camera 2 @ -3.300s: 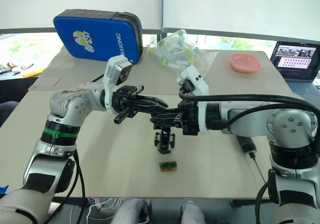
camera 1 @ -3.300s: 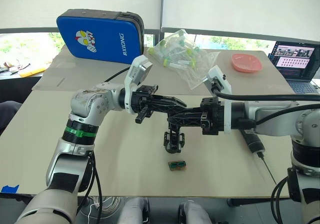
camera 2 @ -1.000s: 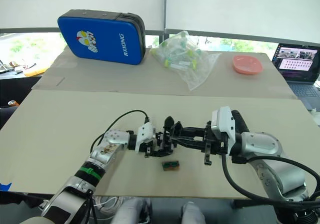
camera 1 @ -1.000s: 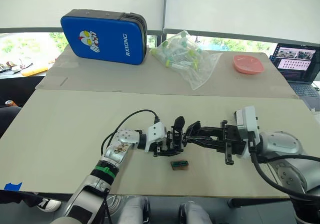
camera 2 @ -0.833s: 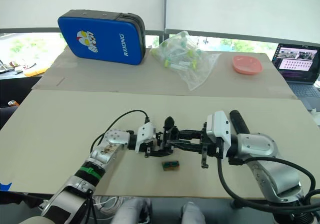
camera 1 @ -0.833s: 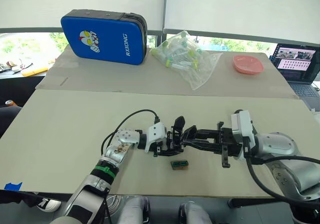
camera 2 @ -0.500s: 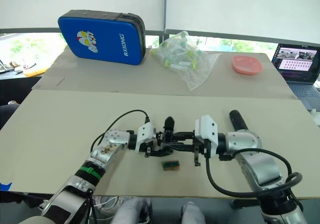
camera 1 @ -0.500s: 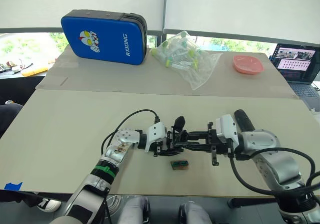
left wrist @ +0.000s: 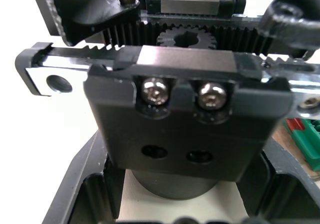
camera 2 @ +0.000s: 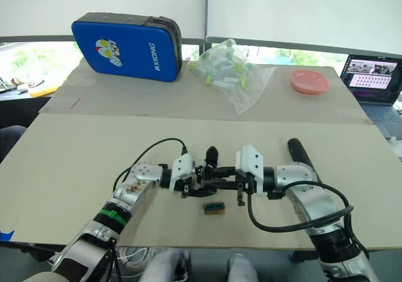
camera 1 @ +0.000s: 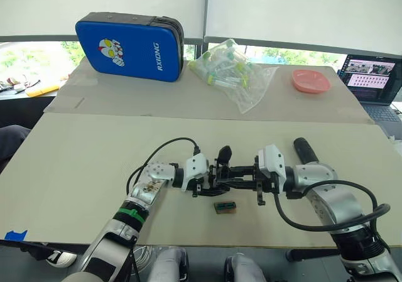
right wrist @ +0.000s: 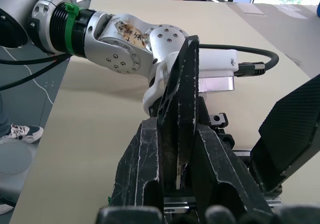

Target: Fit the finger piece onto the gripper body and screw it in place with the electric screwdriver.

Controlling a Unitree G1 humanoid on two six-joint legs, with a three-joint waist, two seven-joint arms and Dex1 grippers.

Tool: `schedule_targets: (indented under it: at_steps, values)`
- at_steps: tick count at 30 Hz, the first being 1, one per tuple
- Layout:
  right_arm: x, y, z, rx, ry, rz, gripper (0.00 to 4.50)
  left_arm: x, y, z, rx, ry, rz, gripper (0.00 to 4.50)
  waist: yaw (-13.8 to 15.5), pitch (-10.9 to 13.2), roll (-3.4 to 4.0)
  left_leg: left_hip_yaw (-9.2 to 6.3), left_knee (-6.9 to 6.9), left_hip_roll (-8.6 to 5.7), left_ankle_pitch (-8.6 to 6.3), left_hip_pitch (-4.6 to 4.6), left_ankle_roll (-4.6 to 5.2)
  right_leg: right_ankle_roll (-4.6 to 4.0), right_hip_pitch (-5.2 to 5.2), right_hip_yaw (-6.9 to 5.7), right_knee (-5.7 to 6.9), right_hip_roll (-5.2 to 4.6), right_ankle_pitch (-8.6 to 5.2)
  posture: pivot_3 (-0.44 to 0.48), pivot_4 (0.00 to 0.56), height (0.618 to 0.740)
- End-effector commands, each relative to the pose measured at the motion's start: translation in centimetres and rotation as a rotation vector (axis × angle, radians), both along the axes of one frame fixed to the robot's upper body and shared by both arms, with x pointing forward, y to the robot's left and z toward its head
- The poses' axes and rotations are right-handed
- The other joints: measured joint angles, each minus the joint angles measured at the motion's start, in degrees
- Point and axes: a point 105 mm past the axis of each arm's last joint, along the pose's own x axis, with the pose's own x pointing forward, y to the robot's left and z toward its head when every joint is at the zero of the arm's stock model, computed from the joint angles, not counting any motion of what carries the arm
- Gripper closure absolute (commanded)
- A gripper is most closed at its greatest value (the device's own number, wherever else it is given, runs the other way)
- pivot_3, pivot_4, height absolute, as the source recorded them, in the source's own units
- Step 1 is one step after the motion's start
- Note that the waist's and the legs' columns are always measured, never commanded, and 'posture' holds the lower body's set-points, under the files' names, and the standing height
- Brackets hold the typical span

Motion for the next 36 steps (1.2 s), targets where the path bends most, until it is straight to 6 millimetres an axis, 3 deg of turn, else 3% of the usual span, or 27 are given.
schedule_targets:
  at_steps: [1,21,36]
  values:
    - [0.4,0.0,0.5,-0.001,-0.031,-0.004,4.11,-0.1,0.3,-0.1,0.024,0.012,-0.002,2.13,-0.05,0.00,0.00,0.00,0.00,0.00,0.00,0.00,-0.01,0.00,0.00,0.00,0.00,0.00,0.00,0.000,0.150,0.740]
    - [0.3,1.0,0.0,-0.002,0.007,0.049,4.11,0.0,1.1,-0.3,0.049,0.016,0.003,2.13,-0.49,-0.01,0.01,0.00,-0.04,0.04,0.01,0.07,-0.06,0.00,-0.01,0.01,0.02,0.03,0.00,0.000,0.150,0.740]
    - [0.1,0.8,2.1,0.043,-0.077,0.051,4.11,-0.3,0.7,-0.6,0.039,0.029,0.014,2.13,-0.49,-0.01,0.01,0.01,-0.06,0.04,0.01,0.08,-0.08,-0.01,-0.01,0.01,0.03,0.03,0.00,0.000,0.150,0.740]
